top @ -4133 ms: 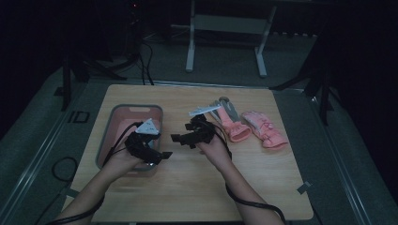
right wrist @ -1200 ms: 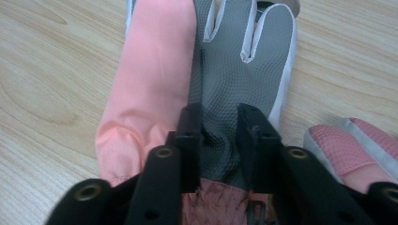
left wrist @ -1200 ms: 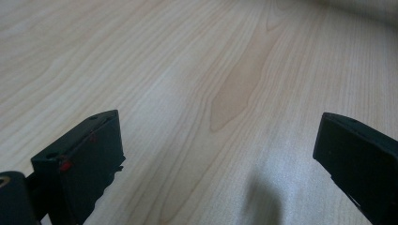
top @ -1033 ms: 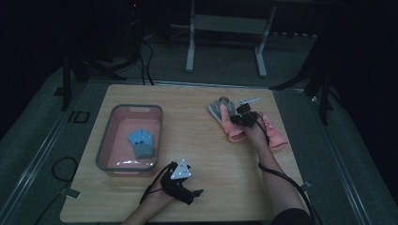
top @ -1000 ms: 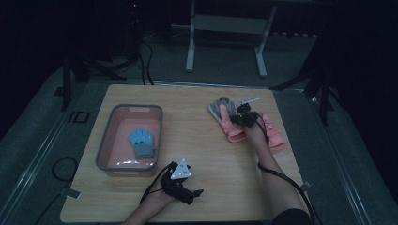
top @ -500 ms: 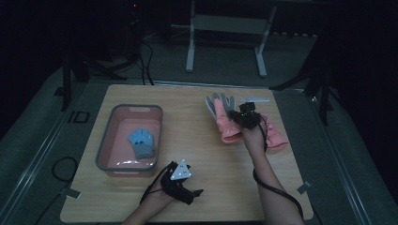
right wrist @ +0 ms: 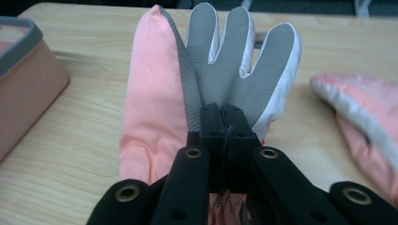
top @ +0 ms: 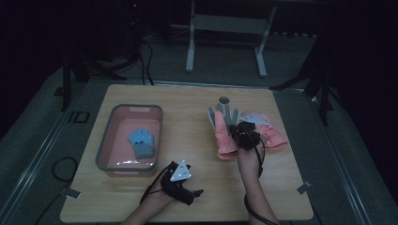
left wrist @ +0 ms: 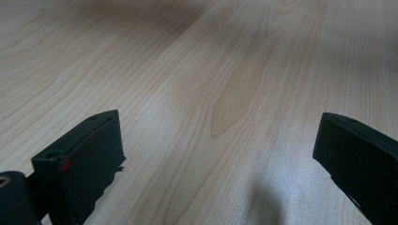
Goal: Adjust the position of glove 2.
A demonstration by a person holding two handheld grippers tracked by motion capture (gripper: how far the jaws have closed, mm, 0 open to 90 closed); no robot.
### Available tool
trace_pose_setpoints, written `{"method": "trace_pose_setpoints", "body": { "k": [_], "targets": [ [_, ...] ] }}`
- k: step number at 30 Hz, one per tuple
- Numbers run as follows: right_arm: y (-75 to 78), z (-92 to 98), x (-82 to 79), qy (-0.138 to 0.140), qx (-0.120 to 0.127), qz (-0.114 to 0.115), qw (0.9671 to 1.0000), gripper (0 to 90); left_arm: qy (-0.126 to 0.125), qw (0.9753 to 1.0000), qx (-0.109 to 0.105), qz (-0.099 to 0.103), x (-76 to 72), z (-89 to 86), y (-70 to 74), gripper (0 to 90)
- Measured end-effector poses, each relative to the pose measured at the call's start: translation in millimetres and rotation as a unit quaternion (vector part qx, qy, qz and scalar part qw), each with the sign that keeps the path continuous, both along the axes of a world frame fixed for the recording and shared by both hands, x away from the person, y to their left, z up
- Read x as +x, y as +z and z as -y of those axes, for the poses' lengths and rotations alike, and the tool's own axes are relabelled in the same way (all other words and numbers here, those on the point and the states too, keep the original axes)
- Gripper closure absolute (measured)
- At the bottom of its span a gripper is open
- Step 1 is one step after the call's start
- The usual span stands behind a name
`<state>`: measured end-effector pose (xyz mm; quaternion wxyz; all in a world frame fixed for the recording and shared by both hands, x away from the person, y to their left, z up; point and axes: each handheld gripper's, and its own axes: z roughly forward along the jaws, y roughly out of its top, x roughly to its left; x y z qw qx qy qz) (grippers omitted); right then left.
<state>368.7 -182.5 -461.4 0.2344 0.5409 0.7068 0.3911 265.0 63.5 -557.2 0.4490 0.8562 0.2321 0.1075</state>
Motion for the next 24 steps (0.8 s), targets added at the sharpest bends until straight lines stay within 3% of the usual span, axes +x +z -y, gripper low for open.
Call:
{"method": "trace_pose_setpoints", "body": {
  "k": [4, 7, 10, 18, 22, 24],
  "targets": [
    [-10.2, 1.3, -9.0, -0.028, 0.034, -0.017, 0.9989, 88.4, -0.001, 1.0, 0.003, 0.001, -0.9, 0.8, -0.2, 2.3],
    [-20.6, -2.7, -11.6, -0.034, 0.041, -0.033, 0.9981, 88.3, -0.002, 1.0, 0.001, 0.001, -1.4, 1.0, -0.1, 2.3],
    [-28.6, -6.2, -12.4, -0.039, 0.035, -0.04, 0.9978, 88.3, -0.001, 1.0, 0.001, 0.001, -1.4, 0.8, -0.3, 2.3],
    [-68.4, -7.3, -8.9, -0.057, 0.017, -0.081, 0.9949, 84.5, -0.004, 1.0, -0.001, -0.004, -0.9, 0.9, -0.8, 2.3],
    [-65.0, -4.6, -7.8, -0.048, 0.015, -0.079, 0.9956, 78.9, -0.005, 1.0, -0.003, -0.005, -0.9, 1.0, -1.0, 2.3],
    [-61.2, -4.0, -8.3, -0.041, 0.002, -0.073, 0.9965, 73.7, -0.006, 1.0, -0.002, -0.005, -1.0, 1.2, -1.1, 2.3]
  ]
}}
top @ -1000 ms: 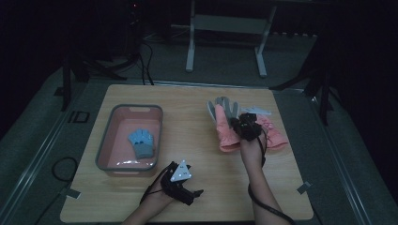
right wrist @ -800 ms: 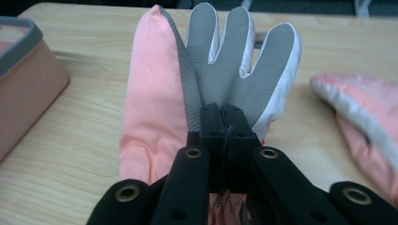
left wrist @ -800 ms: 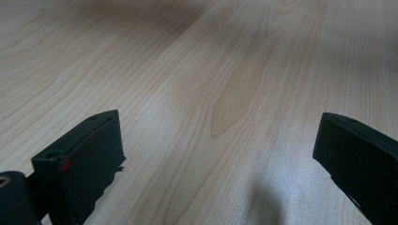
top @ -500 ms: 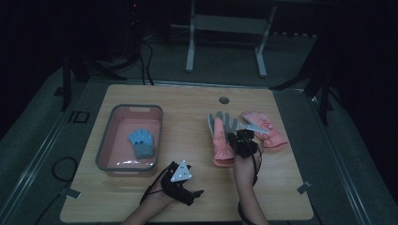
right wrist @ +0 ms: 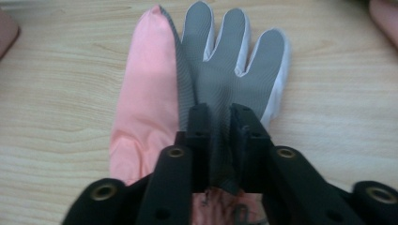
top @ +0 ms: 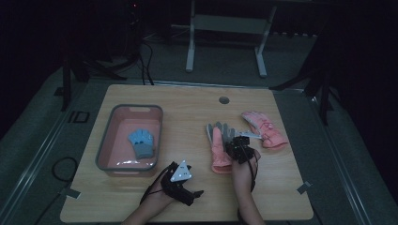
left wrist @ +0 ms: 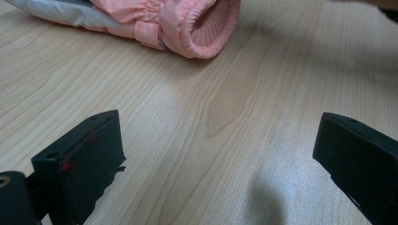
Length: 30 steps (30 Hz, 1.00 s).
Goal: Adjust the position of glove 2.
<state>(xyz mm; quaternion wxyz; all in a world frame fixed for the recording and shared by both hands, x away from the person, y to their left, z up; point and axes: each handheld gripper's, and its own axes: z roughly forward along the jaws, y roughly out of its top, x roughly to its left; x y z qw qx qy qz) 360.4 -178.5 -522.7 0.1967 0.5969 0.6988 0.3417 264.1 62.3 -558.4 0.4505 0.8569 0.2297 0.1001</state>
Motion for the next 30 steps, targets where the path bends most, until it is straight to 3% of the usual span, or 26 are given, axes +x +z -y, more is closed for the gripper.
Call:
{"method": "trace_pose_setpoints", "body": {
  "k": [3, 6, 9, 10, 16, 18, 21, 22, 26, 30],
  "targets": [
    [7.4, 3.6, -1.1, 0.013, -0.015, 0.009, 0.9998, 66.2, -0.002, 1.0, 0.002, -0.001, -0.1, 0.1, -0.2, 2.3],
    [15.3, 9.9, -0.5, 0.035, -0.006, 0.013, 0.9993, 58.1, -0.003, 1.0, 0.005, 0.0, 0.0, 0.5, -0.4, 2.3],
    [20.0, 12.8, -0.4, 0.04, -0.013, 0.02, 0.9989, 56.6, -0.002, 1.0, 0.005, -0.001, 0.1, 0.3, -0.5, 2.3],
    [27.7, 18.9, 0.6, 0.053, -0.018, 0.033, 0.9979, 55.6, -0.003, 1.0, 0.005, -0.001, 0.1, 0.2, -0.5, 2.3],
    [43.7, 36.1, 4.9, 0.088, -0.03, 0.053, 0.9943, 47.5, -0.004, 1.0, 0.004, -0.003, 0.4, 0.1, -0.6, 2.3],
    [49.1, 45.4, 7.9, 0.103, -0.023, 0.058, 0.9927, 50.4, -0.004, 1.0, 0.001, -0.005, 0.1, 0.5, -0.8, 2.3],
    [57.0, 60.9, 14.0, 0.124, -0.032, 0.071, 0.9893, 53.4, -0.005, 1.0, 0.001, -0.005, 0.0, 0.2, -0.8, 2.3],
    [59.7, 67.1, 16.6, 0.134, -0.023, 0.075, 0.9879, 53.5, -0.006, 1.0, 0.001, -0.005, 0.0, 0.2, -0.7, 2.3],
    [68.3, 90.5, 28.7, 0.137, -0.029, 0.083, 0.9866, 56.3, -0.005, 1.0, 0.0, -0.005, 0.1, -0.1, -0.4, 2.3],
    [72.6, 113.6, 41.6, 0.135, -0.051, 0.087, 0.9857, 57.0, -0.006, 1.0, 0.001, -0.006, 0.2, -0.2, -0.9, 2.3]
  ]
}}
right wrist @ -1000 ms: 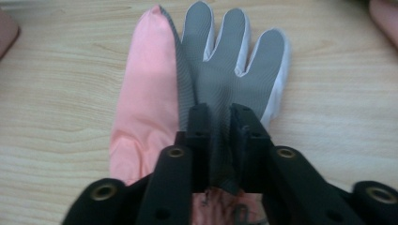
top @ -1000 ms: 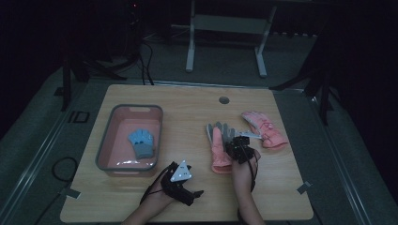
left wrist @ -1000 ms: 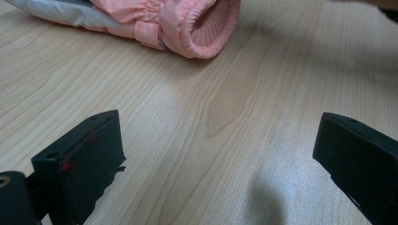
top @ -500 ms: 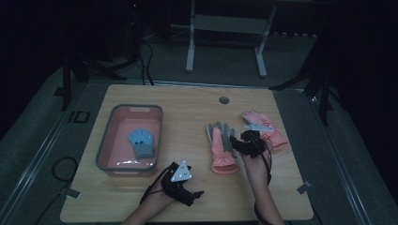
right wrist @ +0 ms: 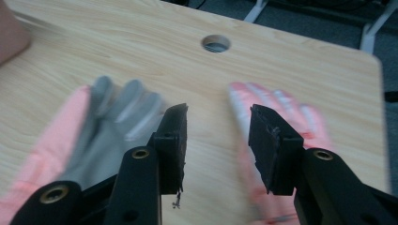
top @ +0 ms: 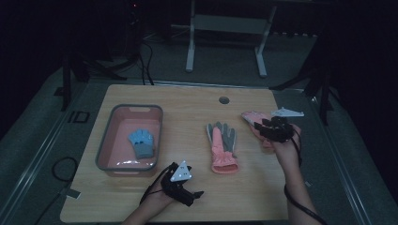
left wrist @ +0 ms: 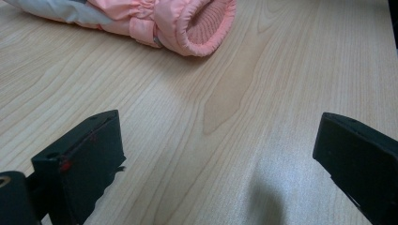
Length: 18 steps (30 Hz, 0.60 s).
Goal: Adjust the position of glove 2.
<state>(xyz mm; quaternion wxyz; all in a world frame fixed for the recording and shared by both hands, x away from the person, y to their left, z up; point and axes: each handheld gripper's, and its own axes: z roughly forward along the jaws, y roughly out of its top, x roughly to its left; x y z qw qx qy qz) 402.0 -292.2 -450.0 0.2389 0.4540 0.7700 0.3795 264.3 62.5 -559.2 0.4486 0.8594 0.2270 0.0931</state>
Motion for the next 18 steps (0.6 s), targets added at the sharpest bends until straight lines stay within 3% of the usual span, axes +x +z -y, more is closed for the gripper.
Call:
{"method": "trace_pose_setpoints", "body": {
  "k": [6, 9, 10, 18],
  "targets": [
    [0.0, 30.7, 21.3, -0.007, -0.004, -0.003, 1.0, 60.1, 0.001, 1.0, -0.001, -0.002, 0.0, 0.1, -0.4, 2.3],
    [-2.1, 37.2, 28.4, -0.007, 0.0, -0.015, 0.9999, 60.4, 0.008, 1.0, 0.002, 0.001, -0.6, 0.3, 0.4, 2.3],
    [-6.3, 43.7, 37.4, -0.01, 0.001, -0.024, 0.9997, 61.1, 0.008, 1.0, -0.001, 0.0, -0.8, 0.3, 1.0, 2.2],
    [-26.7, 53.3, 60.6, -0.018, 0.005, -0.05, 0.9986, 61.5, 0.005, 1.0, 0.002, -0.005, -1.2, 0.7, -0.6, 2.3]
  ]
}}
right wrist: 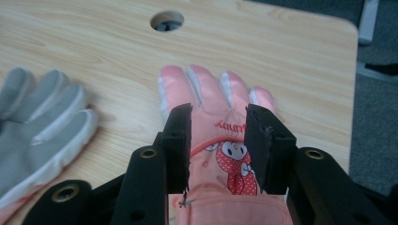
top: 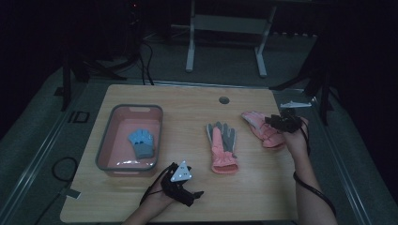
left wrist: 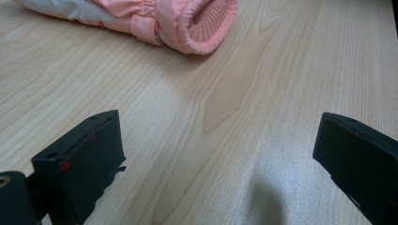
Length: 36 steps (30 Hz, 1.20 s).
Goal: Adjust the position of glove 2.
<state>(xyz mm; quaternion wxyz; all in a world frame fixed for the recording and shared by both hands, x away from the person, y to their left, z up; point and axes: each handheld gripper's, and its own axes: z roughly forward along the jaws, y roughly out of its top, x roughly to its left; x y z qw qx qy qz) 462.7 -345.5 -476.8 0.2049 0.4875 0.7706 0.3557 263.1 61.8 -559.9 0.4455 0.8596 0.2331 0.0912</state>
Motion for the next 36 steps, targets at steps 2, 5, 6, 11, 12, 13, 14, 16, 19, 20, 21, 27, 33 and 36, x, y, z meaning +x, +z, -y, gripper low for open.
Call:
{"method": "trace_pose_setpoints", "body": {
  "k": [2, 5, 6, 11, 12, 13, 14, 16, 19, 20, 21, 27, 33, 36],
  "targets": [
    [-8.0, 1.0, 4.7, -0.005, 0.0, -0.009, 0.9999, 61.5, -0.001, 1.0, -0.001, 0.0, -0.3, 0.1, -0.5, 2.3],
    [-18.6, -0.2, 7.7, 0.0, 0.006, -0.02, 0.9998, 61.2, -0.001, 1.0, -0.002, -0.001, -0.1, -0.7, -0.7, 2.3],
    [-23.0, -1.1, 8.5, 0.001, 0.001, -0.024, 0.9997, 60.6, -0.001, 1.0, -0.002, -0.001, 0.0, -0.8, -0.7, 2.3],
    [-40.2, -0.3, 11.7, -0.009, -0.027, -0.051, 0.9983, 61.4, 0.0, 1.0, 0.003, 0.0, -0.7, -0.4, -0.9, 2.2],
    [-43.0, 0.9, 12.4, -0.009, -0.028, -0.055, 0.9981, 62.4, 0.0, 1.0, 0.003, 0.0, -0.9, -0.4, -1.0, 2.3],
    [-45.5, 1.6, 13.1, -0.007, -0.027, -0.059, 0.9979, 63.3, 0.0, 1.0, 0.003, -0.001, -1.0, -0.2, -1.1, 2.3],
    [-47.1, 2.2, 13.4, -0.005, -0.027, -0.06, 0.9978, 64.9, 0.0, 1.0, 0.003, 0.0, -1.0, 0.0, -1.2, 2.3],
    [-48.5, 2.7, 13.9, 0.0, -0.024, -0.064, 0.9977, 69.4, -0.001, 1.0, 0.004, 0.0, -1.2, 0.4, -1.5, 2.3],
    [-48.5, 1.0, 12.9, -0.005, -0.031, -0.068, 0.9972, 78.3, 0.0, 1.0, 0.005, 0.002, -1.2, 0.5, -1.4, 2.3],
    [-48.5, 1.0, 12.9, -0.005, -0.031, -0.068, 0.9972, 78.3, 0.0, 1.0, 0.005, 0.002, -1.2, 0.5, -1.4, 2.3],
    [-48.0, 0.0, 12.6, -0.007, -0.034, -0.068, 0.9971, 80.0, 0.004, 1.0, 0.002, 0.003, -1.0, 0.0, -0.7, 2.3],
    [-47.5, -4.0, 7.2, -0.032, -0.028, -0.056, 0.9975, 85.3, 0.003, 1.0, 0.005, 0.003, -1.1, 0.2, -1.2, 2.3],
    [-37.0, 0.9, -0.5, -0.069, 0.007, -0.057, 0.996, 88.1, 0.003, 1.0, 0.005, 0.002, -0.4, 0.1, -1.6, 2.3],
    [-22.2, -4.0, -12.4, -0.086, -0.007, -0.057, 0.9946, 88.4, 0.002, 1.0, 0.007, 0.003, -0.7, 0.3, -1.4, 2.3]
  ]
}}
